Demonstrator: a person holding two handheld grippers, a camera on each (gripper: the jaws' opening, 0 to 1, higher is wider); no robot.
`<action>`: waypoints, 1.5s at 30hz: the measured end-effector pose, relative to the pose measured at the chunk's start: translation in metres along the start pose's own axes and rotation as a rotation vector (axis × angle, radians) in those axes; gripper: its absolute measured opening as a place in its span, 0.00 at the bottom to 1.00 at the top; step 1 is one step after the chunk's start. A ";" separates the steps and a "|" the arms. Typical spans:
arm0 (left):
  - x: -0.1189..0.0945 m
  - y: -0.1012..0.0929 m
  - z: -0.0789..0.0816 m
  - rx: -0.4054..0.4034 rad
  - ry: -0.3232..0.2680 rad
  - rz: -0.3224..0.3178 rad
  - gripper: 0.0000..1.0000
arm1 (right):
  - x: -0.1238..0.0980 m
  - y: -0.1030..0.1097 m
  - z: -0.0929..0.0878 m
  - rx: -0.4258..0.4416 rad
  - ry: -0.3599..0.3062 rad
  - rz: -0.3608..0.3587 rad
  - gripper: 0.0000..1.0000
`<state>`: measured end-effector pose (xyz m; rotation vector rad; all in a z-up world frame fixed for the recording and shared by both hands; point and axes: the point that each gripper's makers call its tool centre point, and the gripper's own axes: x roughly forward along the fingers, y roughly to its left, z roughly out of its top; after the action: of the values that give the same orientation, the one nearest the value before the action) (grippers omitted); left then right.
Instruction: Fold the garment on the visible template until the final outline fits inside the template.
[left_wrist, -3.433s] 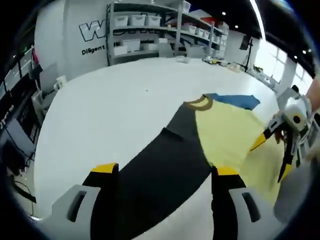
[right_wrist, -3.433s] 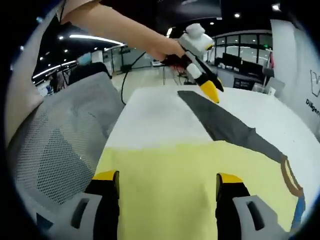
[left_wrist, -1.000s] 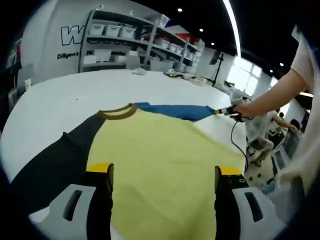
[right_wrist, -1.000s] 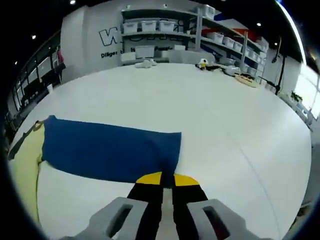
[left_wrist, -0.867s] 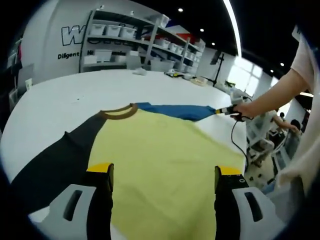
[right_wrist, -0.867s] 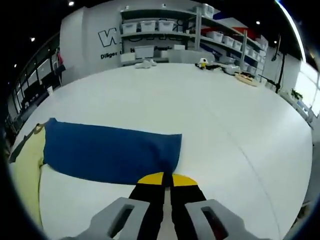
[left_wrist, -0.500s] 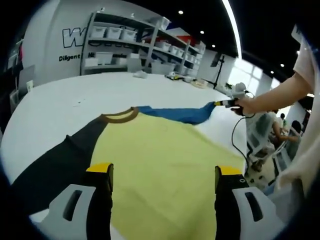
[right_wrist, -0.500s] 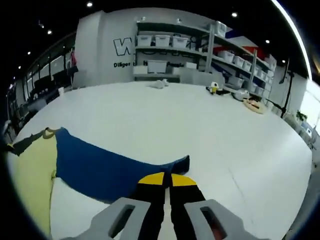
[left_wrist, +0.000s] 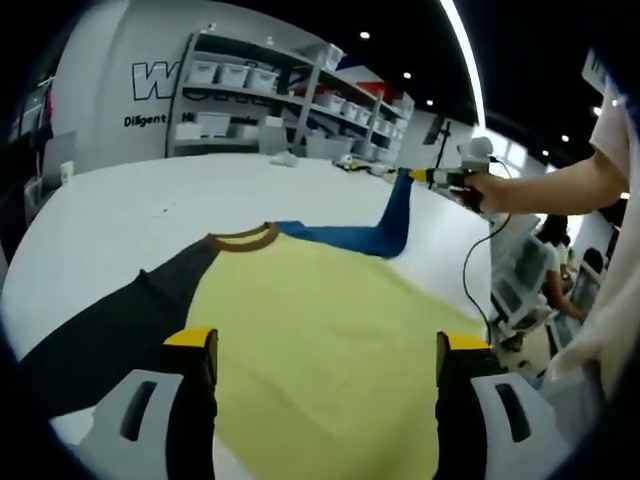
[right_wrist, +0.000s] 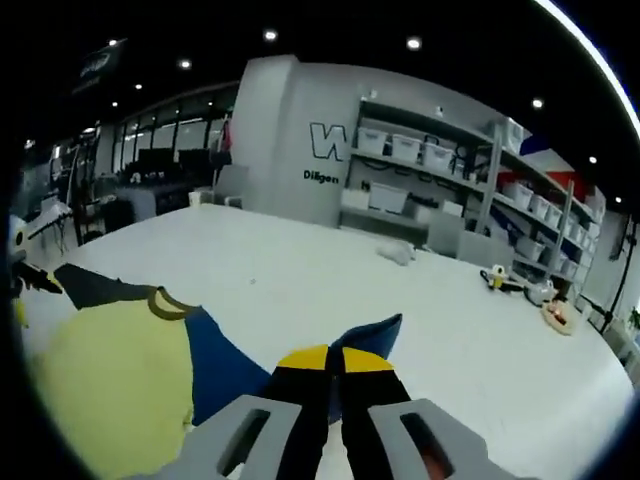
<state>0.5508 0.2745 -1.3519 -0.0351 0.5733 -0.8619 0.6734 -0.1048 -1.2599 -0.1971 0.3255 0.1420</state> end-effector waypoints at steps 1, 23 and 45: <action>-0.001 0.000 0.000 -0.002 -0.003 0.001 0.93 | 0.003 0.007 0.005 -0.013 -0.007 0.018 0.00; -0.024 0.011 -0.007 -0.040 -0.028 0.045 0.94 | 0.073 0.200 0.047 -0.113 -0.066 0.367 0.00; -0.041 0.024 -0.022 -0.071 -0.006 0.090 0.93 | 0.091 0.342 -0.013 -0.249 0.062 0.632 0.00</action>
<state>0.5357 0.3249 -1.3581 -0.0757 0.5947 -0.7536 0.6965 0.2343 -1.3594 -0.3406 0.4242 0.8044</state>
